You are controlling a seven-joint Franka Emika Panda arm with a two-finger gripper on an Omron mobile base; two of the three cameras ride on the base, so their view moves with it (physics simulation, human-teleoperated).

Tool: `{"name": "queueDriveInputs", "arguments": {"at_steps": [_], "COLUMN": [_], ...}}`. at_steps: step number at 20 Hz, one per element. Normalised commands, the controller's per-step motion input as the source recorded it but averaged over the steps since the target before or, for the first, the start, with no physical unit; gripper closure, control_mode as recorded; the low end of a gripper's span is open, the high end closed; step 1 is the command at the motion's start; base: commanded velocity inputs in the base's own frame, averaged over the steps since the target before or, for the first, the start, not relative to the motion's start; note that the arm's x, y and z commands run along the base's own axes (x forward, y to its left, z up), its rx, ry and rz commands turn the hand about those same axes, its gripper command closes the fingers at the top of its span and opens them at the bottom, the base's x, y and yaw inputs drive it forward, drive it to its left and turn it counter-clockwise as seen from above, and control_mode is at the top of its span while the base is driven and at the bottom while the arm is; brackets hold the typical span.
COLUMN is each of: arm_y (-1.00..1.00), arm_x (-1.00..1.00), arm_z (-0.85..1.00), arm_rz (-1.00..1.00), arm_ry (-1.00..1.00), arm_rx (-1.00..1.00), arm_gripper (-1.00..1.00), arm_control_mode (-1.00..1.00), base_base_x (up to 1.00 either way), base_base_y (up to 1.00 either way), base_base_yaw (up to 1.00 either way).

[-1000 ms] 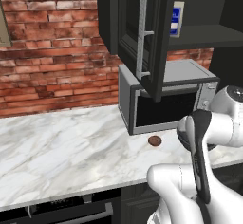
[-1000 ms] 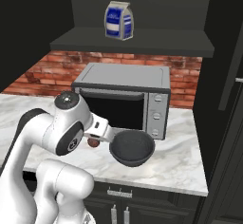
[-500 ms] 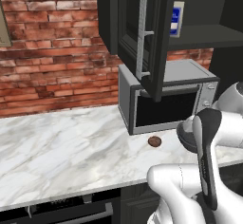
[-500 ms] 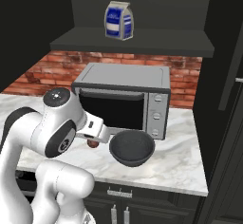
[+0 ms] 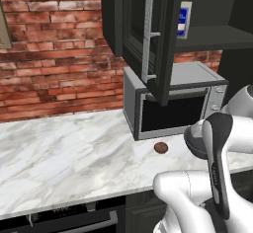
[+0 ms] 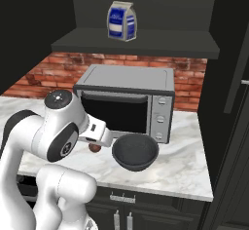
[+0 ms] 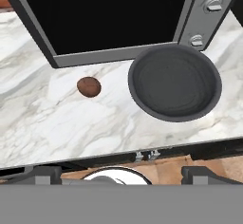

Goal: Pick the egg and butter from the fridge and place them by the bowl for mixing.

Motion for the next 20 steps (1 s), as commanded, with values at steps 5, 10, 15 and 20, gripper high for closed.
{"name": "queueDriveInputs", "arguments": {"at_steps": [5, 10, 15, 20], "arm_y": [0.00, 0.00, 0.00, 0.00], "arm_x": [0.00, 0.00, 0.00, 0.00], "arm_z": [0.00, 0.00, 0.00, 0.00], "arm_rz": [0.00, 0.00, 0.00, 0.00], "arm_ry": [0.00, 0.00, 0.00, 0.00], "arm_rx": [0.00, 0.00, 0.00, 0.00], "arm_gripper": [-1.00, -1.00, -1.00, -1.00], "arm_control_mode": [-1.00, 1.00, 1.00, 1.00], "base_base_x": [0.00, -0.16, -0.65, -0.79], "base_base_y": [0.00, 0.00, 0.00, 0.00], "base_base_yaw": [0.00, 0.00, -0.02, -0.08]}}
